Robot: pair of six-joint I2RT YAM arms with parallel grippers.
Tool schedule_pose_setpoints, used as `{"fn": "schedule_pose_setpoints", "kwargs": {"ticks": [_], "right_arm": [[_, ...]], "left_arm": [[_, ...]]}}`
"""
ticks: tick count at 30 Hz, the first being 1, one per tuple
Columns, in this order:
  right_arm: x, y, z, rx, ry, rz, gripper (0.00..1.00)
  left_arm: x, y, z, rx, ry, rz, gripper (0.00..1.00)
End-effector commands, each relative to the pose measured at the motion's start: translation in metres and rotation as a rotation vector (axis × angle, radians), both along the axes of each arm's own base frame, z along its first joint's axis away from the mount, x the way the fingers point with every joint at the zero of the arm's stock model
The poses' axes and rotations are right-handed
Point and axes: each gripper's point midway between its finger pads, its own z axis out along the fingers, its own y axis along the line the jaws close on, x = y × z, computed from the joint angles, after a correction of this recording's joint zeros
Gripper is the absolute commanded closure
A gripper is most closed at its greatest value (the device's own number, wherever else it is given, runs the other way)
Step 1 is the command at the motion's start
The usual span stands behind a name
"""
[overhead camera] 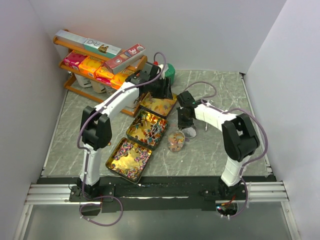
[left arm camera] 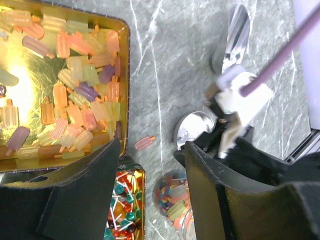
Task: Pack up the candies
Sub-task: Pick up the bottle lid at the center of the board.
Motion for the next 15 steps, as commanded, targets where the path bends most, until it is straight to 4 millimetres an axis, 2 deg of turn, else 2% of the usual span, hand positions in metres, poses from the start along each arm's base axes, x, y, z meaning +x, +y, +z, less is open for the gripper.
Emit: {"fn": "schedule_pose_setpoints", "kwargs": {"ticks": [1, 3, 5, 7, 9, 12, 15], "right_arm": [[0.012, 0.013, -0.007, -0.009, -0.002, 0.023, 0.72], [0.005, 0.008, -0.018, -0.049, 0.044, 0.010, 0.73], [0.005, 0.001, -0.022, -0.089, 0.059, -0.020, 0.73], [0.004, -0.007, -0.022, -0.128, 0.061, -0.039, 0.73], [0.006, -0.004, -0.022, -0.116, 0.037, -0.020, 0.73], [0.008, 0.001, -0.009, -0.072, -0.015, -0.001, 0.73], [0.014, -0.005, 0.008, -0.090, -0.055, -0.035, 0.73]], "left_arm": [[-0.006, 0.009, 0.006, 0.003, -0.003, 0.017, 0.39], [-0.006, 0.011, 0.008, -0.005, -0.002, 0.020, 0.39], [-0.007, 0.016, 0.009, -0.009, 0.000, 0.029, 0.39], [-0.008, 0.018, 0.009, -0.014, -0.002, 0.031, 0.38], [-0.008, 0.018, 0.008, -0.017, 0.002, 0.029, 0.38], [-0.008, 0.018, 0.009, -0.017, 0.002, 0.028, 0.39], [-0.008, 0.020, 0.010, -0.008, -0.005, 0.027, 0.38]]}}
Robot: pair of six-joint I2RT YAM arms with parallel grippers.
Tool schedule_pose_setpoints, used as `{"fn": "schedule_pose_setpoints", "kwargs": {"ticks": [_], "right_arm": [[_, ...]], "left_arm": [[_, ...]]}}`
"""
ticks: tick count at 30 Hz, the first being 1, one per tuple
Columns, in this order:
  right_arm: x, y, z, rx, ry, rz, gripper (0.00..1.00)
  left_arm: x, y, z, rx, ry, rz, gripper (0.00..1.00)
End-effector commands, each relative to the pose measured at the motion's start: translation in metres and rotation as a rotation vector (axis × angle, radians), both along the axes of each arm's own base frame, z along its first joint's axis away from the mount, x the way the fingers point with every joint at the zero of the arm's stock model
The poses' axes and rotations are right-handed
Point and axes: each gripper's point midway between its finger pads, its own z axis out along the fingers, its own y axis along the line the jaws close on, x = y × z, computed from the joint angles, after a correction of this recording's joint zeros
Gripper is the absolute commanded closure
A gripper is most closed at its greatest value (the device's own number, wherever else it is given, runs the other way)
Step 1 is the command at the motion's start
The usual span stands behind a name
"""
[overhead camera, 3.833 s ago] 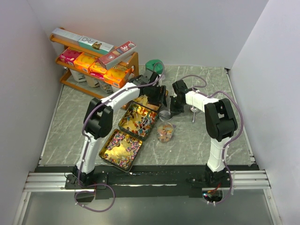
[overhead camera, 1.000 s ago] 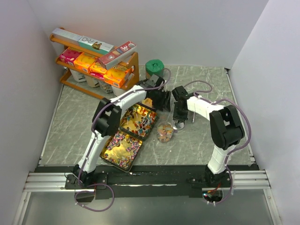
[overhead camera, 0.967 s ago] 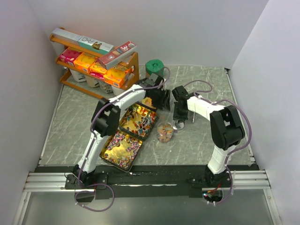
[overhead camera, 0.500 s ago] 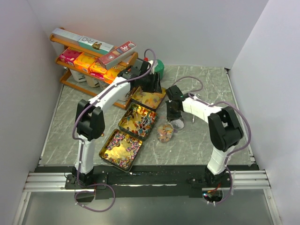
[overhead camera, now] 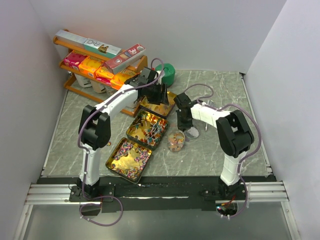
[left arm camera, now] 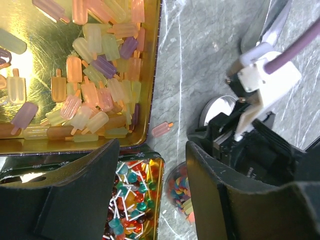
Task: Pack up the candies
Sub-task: Pick up the bottle lid at the center of the board.
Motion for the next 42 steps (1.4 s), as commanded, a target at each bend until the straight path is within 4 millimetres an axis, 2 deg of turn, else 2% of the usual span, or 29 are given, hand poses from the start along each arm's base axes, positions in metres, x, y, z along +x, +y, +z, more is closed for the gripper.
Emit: {"fn": "schedule_pose_setpoints", "kwargs": {"ticks": [1, 4, 7, 16, 20, 23, 27, 29, 32, 33, 35, 36, 38, 39, 42], "right_arm": [[0.014, -0.005, 0.040, -0.012, -0.120, -0.029, 0.73], [0.016, -0.005, 0.053, 0.001, -0.156, -0.029, 0.72], [0.016, -0.007, 0.056, -0.005, -0.170, -0.037, 0.71], [0.008, -0.021, 0.024, -0.110, -0.064, -0.079, 0.70], [0.007, -0.016, 0.010, -0.091, -0.034, -0.068, 0.70], [0.004, -0.009, 0.000, -0.065, -0.005, -0.050, 0.74], [0.003, -0.007, -0.001, -0.044, 0.001, -0.044, 0.98], [0.003, -0.008, 0.003, -0.024, 0.000, -0.048, 1.00], [0.005, -0.008, 0.028, 0.068, -0.047, -0.046, 1.00], [0.006, -0.006, 0.052, 0.132, -0.094, -0.041, 1.00], [0.009, -0.015, 0.075, 0.219, -0.137, -0.053, 1.00], [0.009, -0.018, 0.100, 0.275, -0.191, -0.050, 1.00], [0.007, -0.029, 0.122, 0.382, -0.213, -0.060, 1.00], [0.004, -0.031, 0.142, 0.430, -0.255, -0.043, 1.00], [-0.009, -0.021, 0.182, 0.613, -0.279, 0.072, 1.00]], "left_arm": [[0.002, 0.000, 0.047, -0.055, -0.092, 0.004, 0.38], [0.001, 0.001, 0.048, -0.053, -0.097, 0.004, 0.38], [-0.001, 0.002, 0.047, -0.053, -0.092, 0.003, 0.38], [-0.003, 0.003, 0.047, -0.054, -0.090, 0.002, 0.38], [-0.007, 0.005, 0.045, -0.049, -0.081, -0.001, 0.37], [-0.008, 0.006, 0.047, -0.047, -0.084, 0.000, 0.37], [-0.009, 0.007, 0.048, -0.053, -0.089, 0.002, 0.35], [-0.010, 0.006, 0.051, -0.061, -0.091, -0.003, 0.34], [-0.014, 0.004, 0.054, -0.079, -0.092, -0.019, 0.34], [-0.016, 0.004, 0.056, -0.084, -0.096, -0.025, 0.33], [-0.018, 0.004, 0.062, -0.099, -0.117, -0.038, 0.32], [-0.018, 0.004, 0.065, -0.102, -0.124, -0.043, 0.32], [-0.021, 0.004, 0.073, -0.110, -0.140, -0.055, 0.30], [-0.023, 0.005, 0.075, -0.109, -0.136, -0.057, 0.30], [-0.031, 0.003, 0.090, -0.144, -0.160, -0.096, 0.27]]}}
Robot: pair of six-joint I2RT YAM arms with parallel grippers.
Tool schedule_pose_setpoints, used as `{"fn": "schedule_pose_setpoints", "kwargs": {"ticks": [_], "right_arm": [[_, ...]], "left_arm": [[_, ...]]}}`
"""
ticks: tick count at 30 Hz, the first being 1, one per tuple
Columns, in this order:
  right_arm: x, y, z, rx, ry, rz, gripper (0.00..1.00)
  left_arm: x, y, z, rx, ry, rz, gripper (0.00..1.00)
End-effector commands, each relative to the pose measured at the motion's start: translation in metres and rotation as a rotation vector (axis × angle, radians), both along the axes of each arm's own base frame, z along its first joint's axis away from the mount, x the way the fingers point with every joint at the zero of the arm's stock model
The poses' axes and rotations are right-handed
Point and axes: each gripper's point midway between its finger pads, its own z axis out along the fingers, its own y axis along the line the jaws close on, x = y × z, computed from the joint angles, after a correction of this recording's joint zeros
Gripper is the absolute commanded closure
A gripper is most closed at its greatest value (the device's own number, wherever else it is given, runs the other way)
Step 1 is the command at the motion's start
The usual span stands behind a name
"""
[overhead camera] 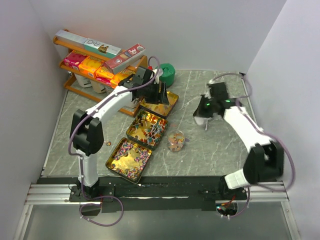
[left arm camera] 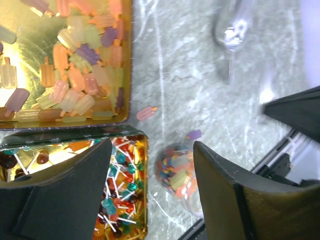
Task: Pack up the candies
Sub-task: Pick up the bottle lid at the center of the board, then close the bottle lid on the packing bottle.
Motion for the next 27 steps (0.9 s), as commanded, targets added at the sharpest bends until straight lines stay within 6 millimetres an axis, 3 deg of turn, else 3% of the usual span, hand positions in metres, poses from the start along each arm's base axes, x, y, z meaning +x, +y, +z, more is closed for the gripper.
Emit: {"fn": "schedule_pose_setpoints", "kwargs": {"ticks": [1, 2, 4, 5, 7, 8, 10, 12, 15, 18, 21, 27], "right_arm": [[-0.025, 0.037, 0.071, 0.319, -0.127, 0.266, 1.00], [-0.030, 0.044, 0.079, 0.379, -0.138, 0.313, 1.00], [-0.039, 0.057, 0.093, 0.509, -0.153, 0.382, 1.00], [-0.055, 0.067, 0.107, 0.619, -0.144, 0.464, 1.00], [-0.065, 0.075, 0.119, 0.744, -0.151, 0.517, 1.00], [-0.079, 0.078, 0.129, 0.813, -0.141, 0.594, 1.00], [-0.088, 0.079, 0.129, 0.876, -0.103, 0.600, 1.00], [-0.099, 0.079, 0.133, 0.917, -0.090, 0.635, 1.00], [-0.108, 0.078, 0.125, 0.931, -0.065, 0.645, 1.00], [-0.106, 0.077, 0.099, 0.898, -0.030, 0.596, 1.00], [-0.107, 0.078, 0.084, 0.933, 0.030, 0.567, 1.00], [-0.107, 0.075, 0.057, 0.901, 0.087, 0.495, 1.00]], "left_arm": [[-0.011, -0.005, 0.066, -0.116, -0.147, -0.078, 0.26], [-0.017, -0.005, 0.060, -0.123, -0.139, -0.092, 0.23], [-0.019, -0.008, 0.073, -0.159, -0.190, -0.122, 0.19], [-0.028, -0.011, 0.073, -0.183, -0.182, -0.163, 0.16], [-0.037, -0.014, 0.082, -0.221, -0.203, -0.213, 0.11], [-0.045, -0.016, 0.084, -0.236, -0.199, -0.252, 0.08], [-0.058, -0.015, 0.086, -0.257, -0.237, -0.300, 0.01], [-0.062, -0.010, 0.084, -0.231, -0.253, -0.298, 0.03], [-0.067, 0.004, 0.078, -0.190, -0.284, -0.266, 0.04], [-0.074, 0.013, 0.075, -0.178, -0.316, -0.244, 0.03], [-0.076, 0.019, 0.061, -0.146, -0.277, -0.206, 0.04], [-0.080, 0.012, 0.044, -0.154, -0.240, -0.160, 0.04]]}}
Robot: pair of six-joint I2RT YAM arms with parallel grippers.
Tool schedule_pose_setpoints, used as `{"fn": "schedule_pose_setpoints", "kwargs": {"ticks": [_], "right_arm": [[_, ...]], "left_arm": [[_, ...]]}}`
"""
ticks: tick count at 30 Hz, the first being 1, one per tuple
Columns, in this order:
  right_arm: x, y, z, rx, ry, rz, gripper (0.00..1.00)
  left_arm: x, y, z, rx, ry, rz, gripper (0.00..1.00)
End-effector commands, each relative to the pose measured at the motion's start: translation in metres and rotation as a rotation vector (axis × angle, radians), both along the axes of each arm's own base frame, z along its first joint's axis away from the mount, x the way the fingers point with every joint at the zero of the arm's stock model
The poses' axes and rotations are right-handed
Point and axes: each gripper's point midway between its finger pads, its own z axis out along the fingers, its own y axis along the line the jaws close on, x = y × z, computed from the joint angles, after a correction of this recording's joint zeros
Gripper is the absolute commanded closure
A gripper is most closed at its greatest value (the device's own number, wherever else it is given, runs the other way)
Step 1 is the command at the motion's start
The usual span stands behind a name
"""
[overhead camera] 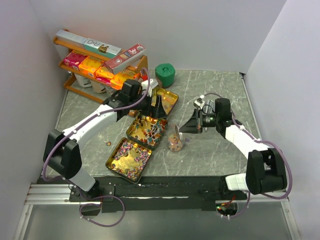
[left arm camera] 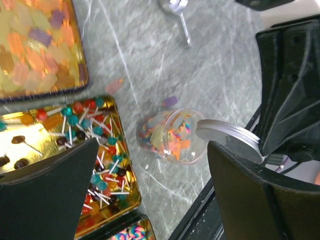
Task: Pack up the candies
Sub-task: Close the bottle lid on the packing bottle.
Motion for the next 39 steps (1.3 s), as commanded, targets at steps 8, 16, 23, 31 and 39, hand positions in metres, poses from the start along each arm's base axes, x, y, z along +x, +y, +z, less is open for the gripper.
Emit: {"fn": "schedule_pose_setpoints", "kwargs": {"ticks": [8, 16, 23, 31, 39], "right_arm": [[0.019, -0.007, -0.048, -0.089, 0.074, -0.143, 1.00], [0.026, -0.015, -0.069, -0.087, 0.146, -0.245, 0.92], [0.028, -0.029, -0.074, -0.165, 0.120, -0.289, 0.75], [0.030, -0.044, -0.073, -0.289, 0.063, -0.315, 0.70], [0.029, -0.049, -0.074, -0.332, 0.017, -0.308, 0.67]], "left_arm": [[-0.011, -0.021, -0.007, 0.009, -0.026, 0.009, 0.04], [-0.013, -0.024, -0.007, 0.006, -0.023, 0.009, 0.04], [-0.011, -0.027, -0.009, 0.010, -0.017, 0.013, 0.03], [-0.015, -0.032, -0.017, 0.015, 0.001, 0.004, 0.03], [-0.022, -0.042, -0.036, 0.050, 0.058, 0.000, 0.03]]}}
